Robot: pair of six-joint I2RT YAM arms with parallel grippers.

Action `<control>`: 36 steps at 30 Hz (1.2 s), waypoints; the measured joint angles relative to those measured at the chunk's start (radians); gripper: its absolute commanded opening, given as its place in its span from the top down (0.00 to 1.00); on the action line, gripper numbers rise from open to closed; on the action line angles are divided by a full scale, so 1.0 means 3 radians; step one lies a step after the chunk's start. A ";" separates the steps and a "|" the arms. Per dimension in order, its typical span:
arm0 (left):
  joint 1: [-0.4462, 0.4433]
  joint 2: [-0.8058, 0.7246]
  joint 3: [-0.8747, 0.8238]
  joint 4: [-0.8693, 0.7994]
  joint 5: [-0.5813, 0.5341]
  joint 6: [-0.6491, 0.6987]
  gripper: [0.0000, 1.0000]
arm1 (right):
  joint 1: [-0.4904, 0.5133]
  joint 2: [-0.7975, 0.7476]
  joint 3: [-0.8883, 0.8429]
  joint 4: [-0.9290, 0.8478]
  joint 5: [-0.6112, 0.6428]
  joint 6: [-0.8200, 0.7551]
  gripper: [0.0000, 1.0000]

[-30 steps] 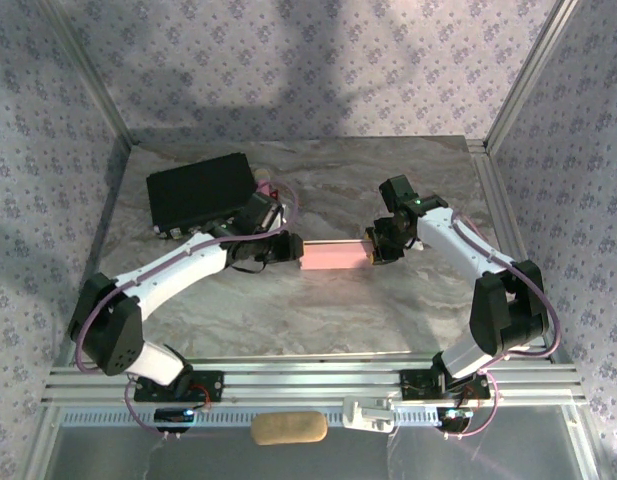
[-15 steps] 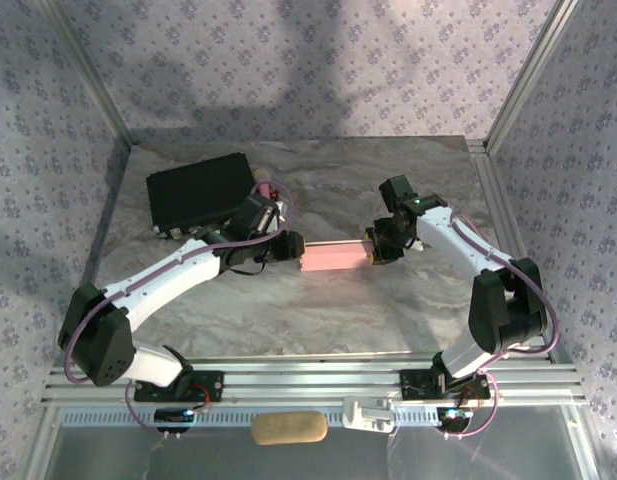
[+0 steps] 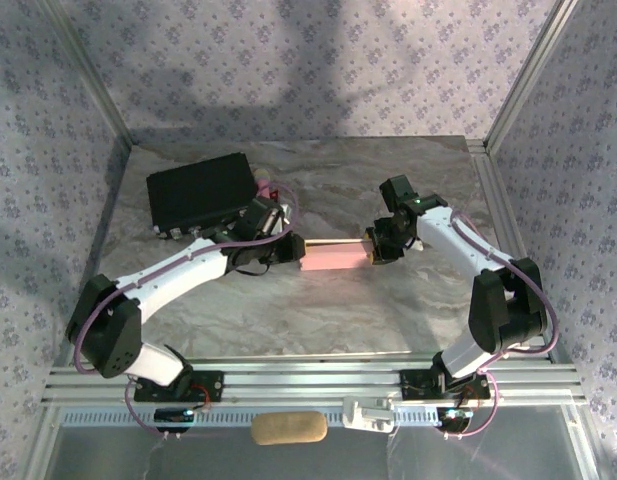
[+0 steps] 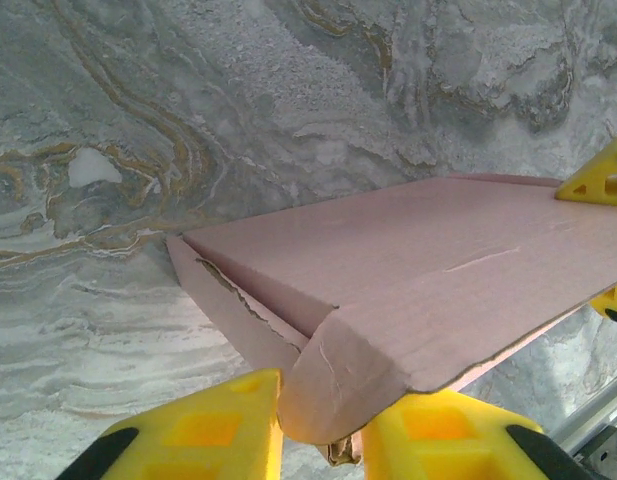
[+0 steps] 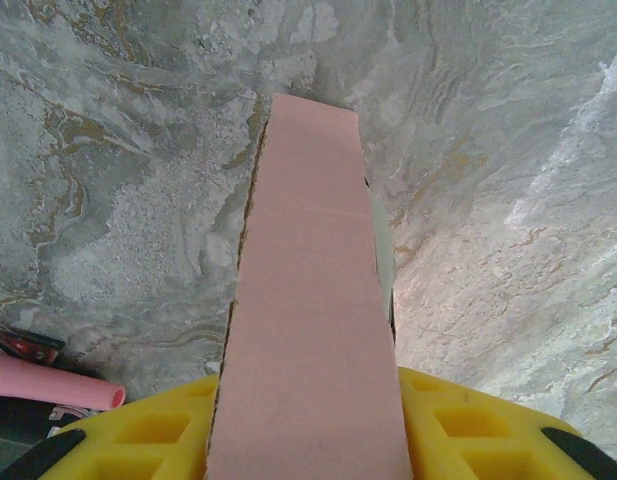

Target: Fold the paper box

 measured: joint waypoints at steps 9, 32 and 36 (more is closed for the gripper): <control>-0.0020 0.0008 -0.0034 0.0134 -0.0046 -0.0061 0.83 | 0.0045 -0.0004 0.0000 -0.0024 0.0061 -0.0085 0.37; -0.0060 0.0067 -0.0010 0.0231 -0.0189 -0.0149 0.84 | 0.1059 0.0139 0.0430 0.0014 0.0715 0.0509 0.34; -0.0060 0.0067 -0.0010 0.0231 -0.0217 -0.0151 0.84 | 0.1082 0.0205 0.0500 0.0013 0.0773 0.0617 0.43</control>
